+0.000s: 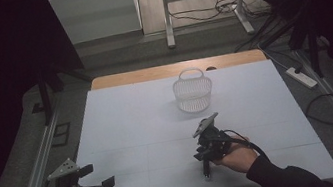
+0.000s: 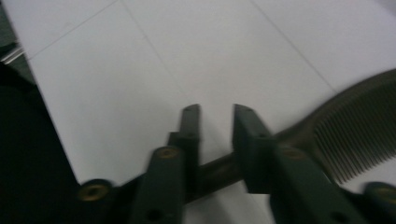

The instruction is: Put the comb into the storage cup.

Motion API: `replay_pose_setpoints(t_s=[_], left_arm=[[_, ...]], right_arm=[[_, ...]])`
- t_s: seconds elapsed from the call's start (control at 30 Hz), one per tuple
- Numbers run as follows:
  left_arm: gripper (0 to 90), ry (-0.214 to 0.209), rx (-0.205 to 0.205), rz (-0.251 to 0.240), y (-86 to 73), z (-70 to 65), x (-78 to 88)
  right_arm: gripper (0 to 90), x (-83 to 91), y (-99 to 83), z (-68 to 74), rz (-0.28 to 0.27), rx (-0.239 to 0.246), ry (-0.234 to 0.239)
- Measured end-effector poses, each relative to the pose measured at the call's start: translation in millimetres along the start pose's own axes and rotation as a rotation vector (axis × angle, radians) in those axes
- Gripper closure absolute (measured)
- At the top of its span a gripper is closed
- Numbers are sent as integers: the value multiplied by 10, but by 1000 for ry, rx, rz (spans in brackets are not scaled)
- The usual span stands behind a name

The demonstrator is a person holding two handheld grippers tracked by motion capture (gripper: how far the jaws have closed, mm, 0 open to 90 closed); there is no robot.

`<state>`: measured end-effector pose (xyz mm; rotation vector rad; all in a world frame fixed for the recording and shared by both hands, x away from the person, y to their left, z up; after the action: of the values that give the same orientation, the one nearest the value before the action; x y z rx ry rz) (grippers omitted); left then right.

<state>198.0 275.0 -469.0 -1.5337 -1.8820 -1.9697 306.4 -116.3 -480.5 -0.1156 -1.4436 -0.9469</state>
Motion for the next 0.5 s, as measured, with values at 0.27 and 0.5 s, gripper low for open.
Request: replay_pose_setpoints(t_s=[0.27,0.5], left_arm=[[0,-1,0,-1,-1,5,1],[0,-4,2,-1,-1,9,1]], right_arm=[[894,-15,30,12,-13,16,-15],[894,-92,6,14,5,42,-53]])
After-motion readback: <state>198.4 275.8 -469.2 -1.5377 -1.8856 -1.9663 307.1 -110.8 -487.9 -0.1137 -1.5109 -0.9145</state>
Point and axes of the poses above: each handheld gripper's, and its own axes: x roughly backward along the jaws, y roughly out of its top, z roughly to its left, the point moved 1 cm from there along -x, roughly forward along the jaws, and after that the axes turned 8 degrees about -x, right-handed, at the moved point
